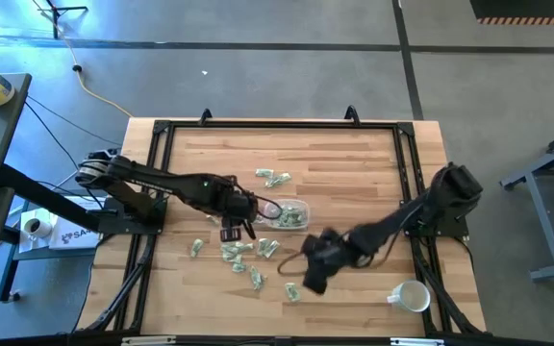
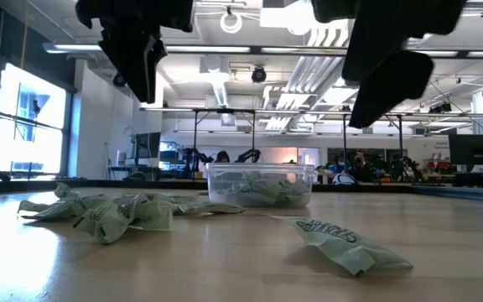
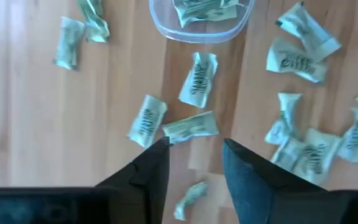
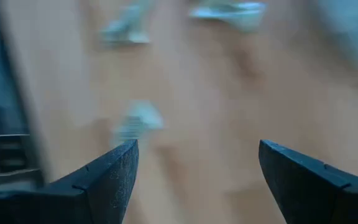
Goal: Pick and place Stevia / Truvia into bins
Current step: Put the stevia packet into the transparent container
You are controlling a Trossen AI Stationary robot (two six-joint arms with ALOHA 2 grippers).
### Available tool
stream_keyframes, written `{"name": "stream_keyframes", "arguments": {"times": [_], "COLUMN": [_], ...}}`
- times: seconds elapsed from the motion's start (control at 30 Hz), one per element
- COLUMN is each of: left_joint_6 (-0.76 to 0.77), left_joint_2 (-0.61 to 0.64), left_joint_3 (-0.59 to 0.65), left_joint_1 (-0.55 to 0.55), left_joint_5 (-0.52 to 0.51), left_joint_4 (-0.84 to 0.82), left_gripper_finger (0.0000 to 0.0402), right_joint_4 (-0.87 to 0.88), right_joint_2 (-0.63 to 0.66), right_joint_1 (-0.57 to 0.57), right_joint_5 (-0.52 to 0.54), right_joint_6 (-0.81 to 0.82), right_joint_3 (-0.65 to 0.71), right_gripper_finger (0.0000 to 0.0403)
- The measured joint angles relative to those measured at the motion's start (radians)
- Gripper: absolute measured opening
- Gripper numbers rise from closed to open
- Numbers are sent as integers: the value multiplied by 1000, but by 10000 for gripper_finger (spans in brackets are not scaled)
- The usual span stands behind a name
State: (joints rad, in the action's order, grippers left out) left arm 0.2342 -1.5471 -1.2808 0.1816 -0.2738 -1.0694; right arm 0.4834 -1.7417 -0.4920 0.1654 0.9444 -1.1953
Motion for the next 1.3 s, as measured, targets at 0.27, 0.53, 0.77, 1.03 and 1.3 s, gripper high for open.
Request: {"name": "stream_keyframes", "arguments": {"times": [0.27, 0.53, 0.77, 1.03, 1.3], "left_joint_6": [-27, -20, -16, -18, -16], "left_joint_2": [0, 1, 1, 1, 1], "left_joint_3": [0, 0, 0, 0, 0], "left_joint_1": [46, 63, 62, 61, 61], "left_joint_5": [-54, -106, -106, -106, -106], "left_joint_4": [-54, -72, -90, -84, -81], "left_gripper_finger": [176, 203, 197, 186, 184], "right_joint_4": [-99, -49, 130, 331, 673], "right_joint_2": [-146, -291, -427, -484, -468], "right_joint_1": [-90, -117, -127, -138, -136], "right_joint_5": [14, 151, 228, 279, 358], "right_joint_6": [211, -43, -164, -60, 200], "right_joint_3": [-1, -141, -351, -469, -466], "right_gripper_finger": [321, 321, 321, 319, 289]}}
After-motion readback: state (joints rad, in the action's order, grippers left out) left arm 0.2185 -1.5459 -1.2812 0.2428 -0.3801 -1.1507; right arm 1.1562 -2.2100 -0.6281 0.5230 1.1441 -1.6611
